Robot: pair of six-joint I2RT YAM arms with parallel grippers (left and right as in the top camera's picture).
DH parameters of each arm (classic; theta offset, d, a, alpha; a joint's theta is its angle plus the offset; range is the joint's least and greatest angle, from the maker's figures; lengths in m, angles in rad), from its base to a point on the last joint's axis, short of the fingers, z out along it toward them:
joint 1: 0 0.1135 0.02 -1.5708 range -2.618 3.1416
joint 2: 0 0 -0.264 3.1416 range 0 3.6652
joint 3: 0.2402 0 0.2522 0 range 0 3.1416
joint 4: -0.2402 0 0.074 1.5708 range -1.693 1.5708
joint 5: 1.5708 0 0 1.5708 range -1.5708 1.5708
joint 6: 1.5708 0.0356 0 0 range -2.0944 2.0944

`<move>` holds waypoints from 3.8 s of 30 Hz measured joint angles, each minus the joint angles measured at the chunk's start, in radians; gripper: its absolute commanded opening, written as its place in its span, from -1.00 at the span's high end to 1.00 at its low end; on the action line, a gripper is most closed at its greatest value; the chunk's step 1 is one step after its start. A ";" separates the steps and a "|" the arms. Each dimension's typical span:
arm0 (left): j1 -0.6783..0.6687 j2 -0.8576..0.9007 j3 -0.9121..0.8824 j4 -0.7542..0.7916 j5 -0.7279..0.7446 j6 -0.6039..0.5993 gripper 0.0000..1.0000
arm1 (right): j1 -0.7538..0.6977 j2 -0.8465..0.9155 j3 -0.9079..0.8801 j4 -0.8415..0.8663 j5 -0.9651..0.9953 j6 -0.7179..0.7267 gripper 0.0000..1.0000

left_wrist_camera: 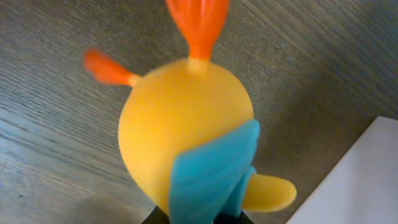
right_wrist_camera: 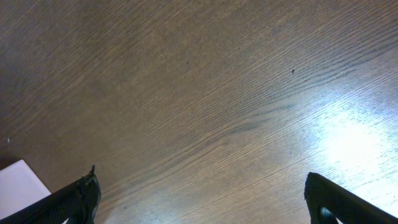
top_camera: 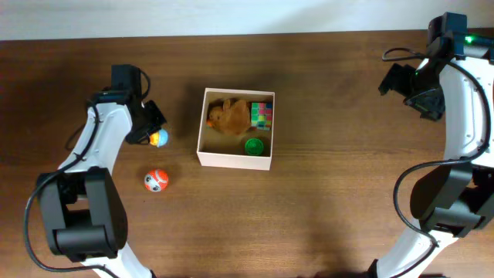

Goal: Pack container
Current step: 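Close the left gripper on the duck toy and lift it, then carry the duck with the left gripper and lower it into the box, then open the left gripper and move it toward the orange-white ball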

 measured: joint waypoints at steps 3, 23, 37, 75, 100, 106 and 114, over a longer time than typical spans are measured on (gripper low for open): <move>0.000 0.000 0.027 -0.027 0.010 0.026 0.76 | 0.000 0.000 0.000 0.000 0.000 0.000 -0.98; -0.194 0.002 0.516 -0.467 0.210 0.485 0.73 | 0.000 0.000 0.000 0.000 0.000 0.000 -0.98; -0.377 0.002 0.513 -0.541 0.144 0.642 0.65 | 0.000 0.000 0.000 0.000 0.000 0.000 -0.98; -0.377 0.007 0.217 -0.315 0.119 0.592 0.65 | 0.000 0.000 0.000 0.000 0.000 0.000 -0.98; -0.377 0.008 0.214 -0.287 0.119 0.578 -0.18 | 0.000 0.000 0.000 0.000 0.000 0.000 -0.98; -0.353 0.007 0.296 -0.329 0.119 0.525 -0.31 | 0.000 0.000 0.000 0.000 0.000 0.000 -0.97; -0.278 -0.113 0.380 -0.505 0.006 0.442 -0.42 | 0.000 0.000 0.000 0.000 0.000 0.000 -0.98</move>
